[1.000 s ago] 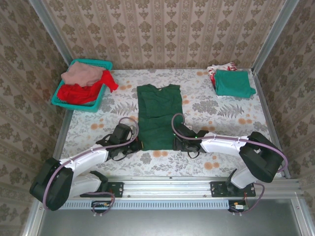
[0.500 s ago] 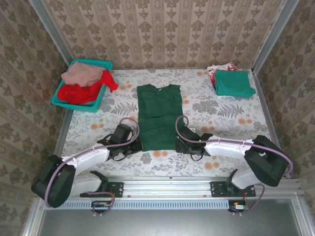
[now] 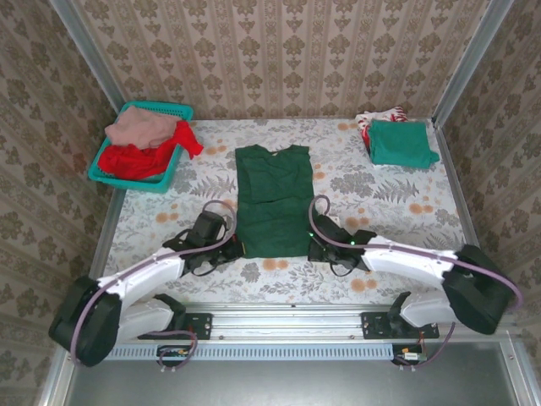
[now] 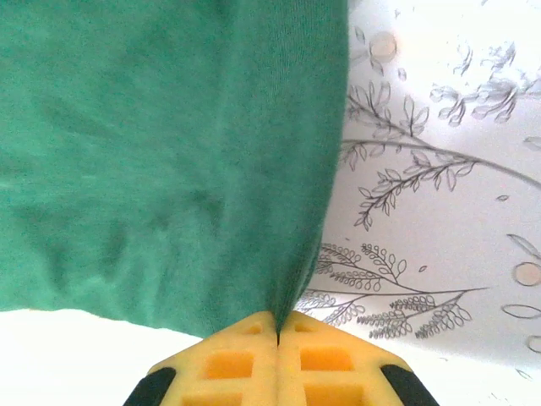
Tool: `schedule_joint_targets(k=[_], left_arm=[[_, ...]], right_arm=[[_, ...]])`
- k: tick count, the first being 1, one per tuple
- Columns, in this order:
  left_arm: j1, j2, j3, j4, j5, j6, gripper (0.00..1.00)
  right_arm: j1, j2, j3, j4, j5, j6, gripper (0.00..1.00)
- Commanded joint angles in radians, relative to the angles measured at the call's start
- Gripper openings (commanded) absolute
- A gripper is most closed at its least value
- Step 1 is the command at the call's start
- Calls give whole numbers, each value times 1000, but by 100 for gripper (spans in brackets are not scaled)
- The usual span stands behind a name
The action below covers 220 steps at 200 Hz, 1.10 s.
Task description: Fold and stack the t-shirts
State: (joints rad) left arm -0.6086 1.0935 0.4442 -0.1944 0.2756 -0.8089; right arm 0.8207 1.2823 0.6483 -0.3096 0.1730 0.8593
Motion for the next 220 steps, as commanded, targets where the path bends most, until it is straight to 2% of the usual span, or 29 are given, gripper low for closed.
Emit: schedule_joint_targets(k=[1, 20, 41, 82, 95, 154, 220], left_arm=[[-9, -82, 96, -128, -38, -14, 0], [1, -86, 174, -190, -70, 17, 0], [35, -46, 255, -211, -49, 54, 0], [147, 59, 414, -233, 1, 125, 0], [212, 104, 458, -219, 22, 149, 0], [325, 383, 677, -164, 115, 191, 0], [391, 731, 1008, -192, 227, 228, 0]], right_arm=[[-10, -91, 57, -135, 57, -47, 0], [-36, -110, 117, -163, 60, -90, 0], [-81, -92, 204, -167, 50, -138, 0], [-208, 14, 393, -159, 3, -224, 0], [-235, 63, 463, -155, -10, -253, 0], [-353, 359, 766, -172, -107, -321, 0], [-441, 587, 977, -167, -199, -338, 0]])
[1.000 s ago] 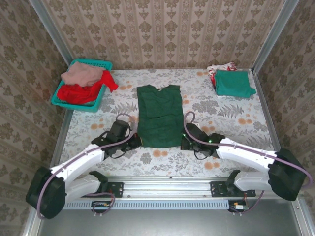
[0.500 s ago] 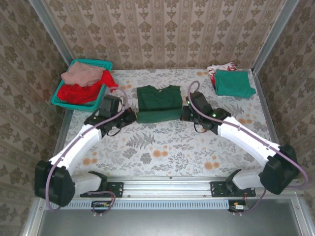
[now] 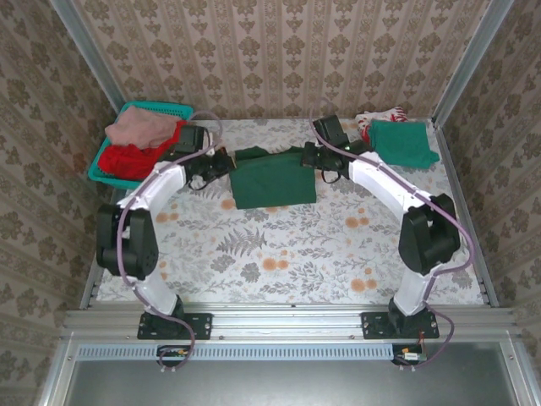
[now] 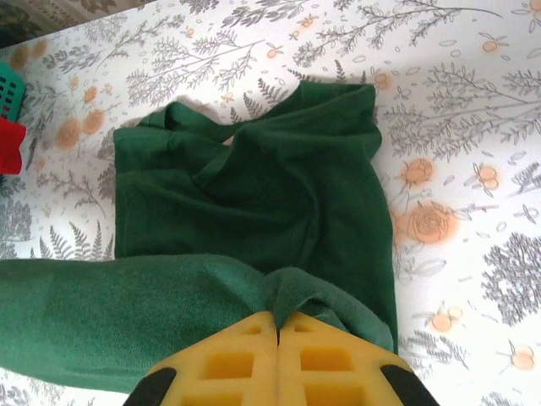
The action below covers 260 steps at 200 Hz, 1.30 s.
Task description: Fold and stack the t-shirts
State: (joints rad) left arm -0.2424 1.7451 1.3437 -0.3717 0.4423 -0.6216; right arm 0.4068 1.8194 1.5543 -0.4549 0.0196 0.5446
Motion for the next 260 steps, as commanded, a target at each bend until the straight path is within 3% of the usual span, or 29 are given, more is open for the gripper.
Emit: schedule_joint_targets(k=[1, 50, 94, 105, 115, 119, 160, 179, 196, 223, 260], left_arm=[[26, 86, 114, -15, 63, 40, 0], [51, 347, 355, -84, 141, 46, 0], [84, 465, 458, -113, 148, 46, 0], [89, 489, 490, -133, 146, 54, 9], [93, 512, 524, -152, 144, 59, 27], [95, 523, 535, -162, 143, 61, 28], [98, 510, 600, -197, 134, 86, 34], [96, 451, 586, -217, 100, 108, 40], [75, 383, 525, -199, 54, 129, 43], [-11, 355, 478, -152, 49, 163, 42], [-58, 522, 579, -146, 119, 160, 35]], right_arm=[[-29, 54, 75, -22, -46, -23, 0], [-73, 210, 231, -61, -86, -45, 0], [-102, 344, 354, -73, -128, -64, 0], [-108, 384, 401, -100, -132, -66, 5], [-111, 422, 444, -123, -135, -69, 23], [-114, 438, 463, -134, -136, -72, 28], [-117, 426, 529, -192, -89, -100, 34], [-100, 332, 452, -161, -36, -114, 38], [-77, 251, 323, -72, -60, -116, 40], [-54, 292, 285, -11, -127, -93, 40], [-59, 551, 564, -121, -227, -55, 38]])
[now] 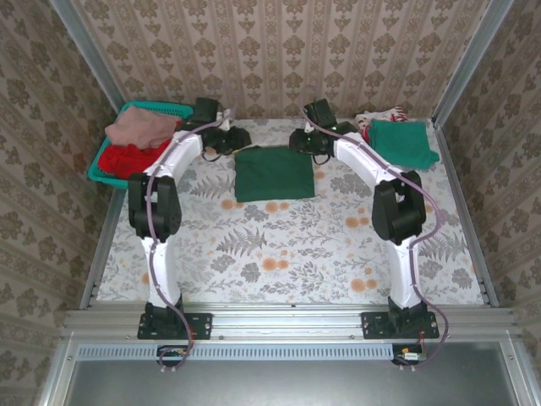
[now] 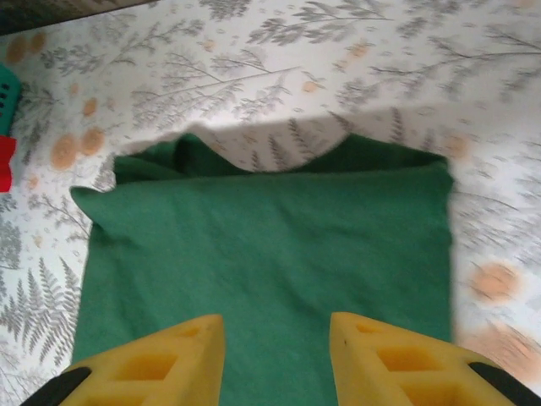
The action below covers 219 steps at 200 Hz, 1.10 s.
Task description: Fold and stack the t-shirts
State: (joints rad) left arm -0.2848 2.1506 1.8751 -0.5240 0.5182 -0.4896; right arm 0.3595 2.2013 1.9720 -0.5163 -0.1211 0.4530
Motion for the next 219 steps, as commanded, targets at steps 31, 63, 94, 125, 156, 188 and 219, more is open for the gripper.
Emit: schedule_joint_targets(k=[31, 63, 94, 125, 156, 188, 219], left_arm=[[9, 250, 145, -17, 31, 26, 34], [47, 314, 157, -7, 15, 10, 32], [55, 287, 93, 3, 6, 14, 30], [51, 189, 34, -6, -15, 19, 31], [37, 54, -63, 4, -46, 24, 39], [32, -40, -145, 18, -45, 14, 55], [35, -83, -295, 87, -64, -16, 57]], right_arm=[[-26, 340, 357, -154, -75, 82, 37], [-71, 403, 399, -210, 23, 165, 39], [-102, 381, 366, -213, 6, 184, 44], [-91, 231, 260, -178, 17, 144, 53], [-70, 23, 1, -57, 25, 113, 66], [-39, -61, -194, 29, 13, 88, 76], [-40, -35, -250, 49, 4, 79, 77]])
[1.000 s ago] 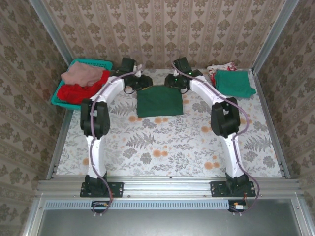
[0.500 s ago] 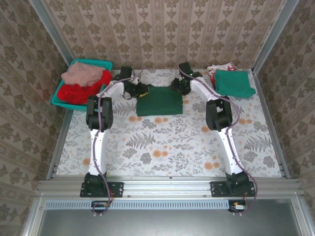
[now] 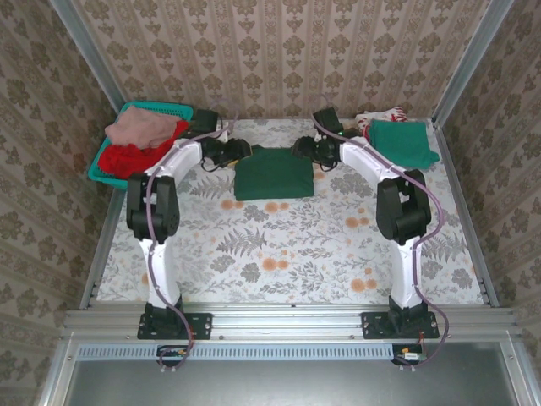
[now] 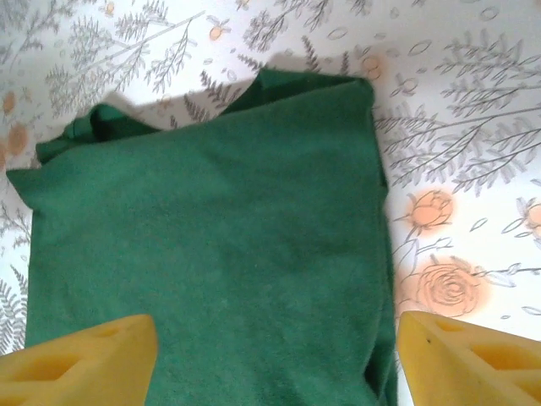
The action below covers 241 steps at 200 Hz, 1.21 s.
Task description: Fold and stack the t-shirts
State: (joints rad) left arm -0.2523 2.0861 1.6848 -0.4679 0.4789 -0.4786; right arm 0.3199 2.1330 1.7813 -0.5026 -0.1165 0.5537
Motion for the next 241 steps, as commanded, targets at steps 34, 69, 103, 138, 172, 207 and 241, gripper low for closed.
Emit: schedule_joint_targets(k=[34, 69, 103, 138, 172, 207, 241], left_arm=[[12, 22, -176, 73, -15, -45, 52], [15, 24, -217, 105, -8, -63, 59], [27, -7, -291, 155, 7, -83, 75], [53, -18, -324, 131, 24, -57, 72], [86, -29, -320, 34, 14, 36, 72], [85, 4, -288, 8, 41, 68, 70], [55, 12, -286, 6, 34, 68, 68]], right_arm=[[3, 96, -41, 33, -66, -34, 75], [22, 117, -61, 52, -104, -18, 66], [85, 96, -107, 60, -98, 20, 49], [184, 4, -196, 66, -25, 47, 50], [226, -150, -380, 95, 43, 72, 56], [166, -202, -459, 119, 99, 83, 63], [136, -171, -462, 165, 52, 122, 63]])
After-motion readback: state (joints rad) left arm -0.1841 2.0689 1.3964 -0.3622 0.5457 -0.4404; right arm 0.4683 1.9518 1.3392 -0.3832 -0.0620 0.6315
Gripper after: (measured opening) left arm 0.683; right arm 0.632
